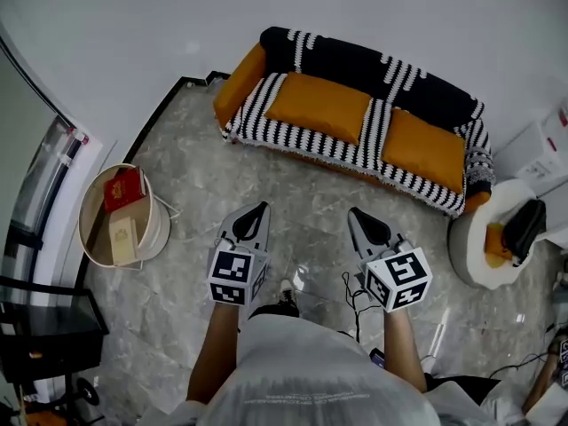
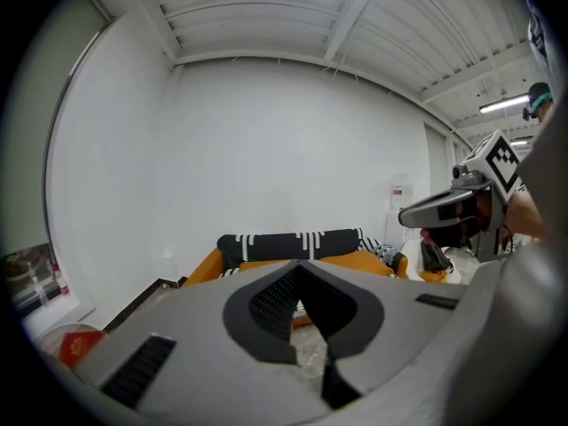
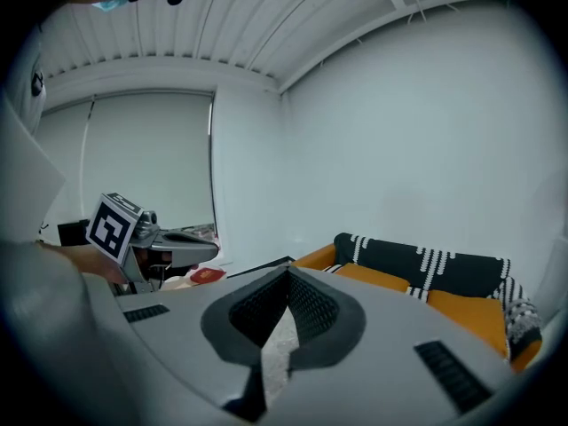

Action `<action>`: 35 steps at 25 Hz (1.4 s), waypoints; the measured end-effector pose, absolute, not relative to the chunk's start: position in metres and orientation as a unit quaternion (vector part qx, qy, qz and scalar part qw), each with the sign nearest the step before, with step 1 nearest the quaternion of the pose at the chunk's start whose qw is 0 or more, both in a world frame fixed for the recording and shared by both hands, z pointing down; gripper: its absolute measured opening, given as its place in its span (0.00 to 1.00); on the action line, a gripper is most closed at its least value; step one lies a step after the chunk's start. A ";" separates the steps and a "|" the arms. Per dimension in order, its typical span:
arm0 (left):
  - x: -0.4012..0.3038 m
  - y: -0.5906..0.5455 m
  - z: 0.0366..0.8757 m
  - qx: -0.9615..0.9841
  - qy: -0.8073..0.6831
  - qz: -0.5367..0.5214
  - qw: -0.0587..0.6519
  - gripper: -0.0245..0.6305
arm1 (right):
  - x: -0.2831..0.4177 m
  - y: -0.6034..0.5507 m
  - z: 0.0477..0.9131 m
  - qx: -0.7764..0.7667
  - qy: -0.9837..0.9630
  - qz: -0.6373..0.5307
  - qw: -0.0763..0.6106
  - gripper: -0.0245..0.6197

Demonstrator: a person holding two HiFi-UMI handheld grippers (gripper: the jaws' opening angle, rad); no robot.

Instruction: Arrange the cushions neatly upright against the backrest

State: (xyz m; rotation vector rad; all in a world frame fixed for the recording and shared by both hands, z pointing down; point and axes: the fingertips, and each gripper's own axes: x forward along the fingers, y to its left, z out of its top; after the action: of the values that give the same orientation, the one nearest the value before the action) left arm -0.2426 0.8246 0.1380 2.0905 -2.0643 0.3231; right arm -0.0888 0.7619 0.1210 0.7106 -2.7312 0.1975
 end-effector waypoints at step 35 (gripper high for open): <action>-0.375 0.518 0.223 0.686 -0.670 0.214 0.187 0.04 | -0.191 0.422 0.228 0.274 -0.920 0.127 0.250 0.03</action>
State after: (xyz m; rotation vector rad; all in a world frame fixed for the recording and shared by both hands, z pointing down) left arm -0.3752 0.5178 0.2235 1.9323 -1.8857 0.6017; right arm -0.1911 0.4216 0.2283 0.7458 -2.5048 0.3448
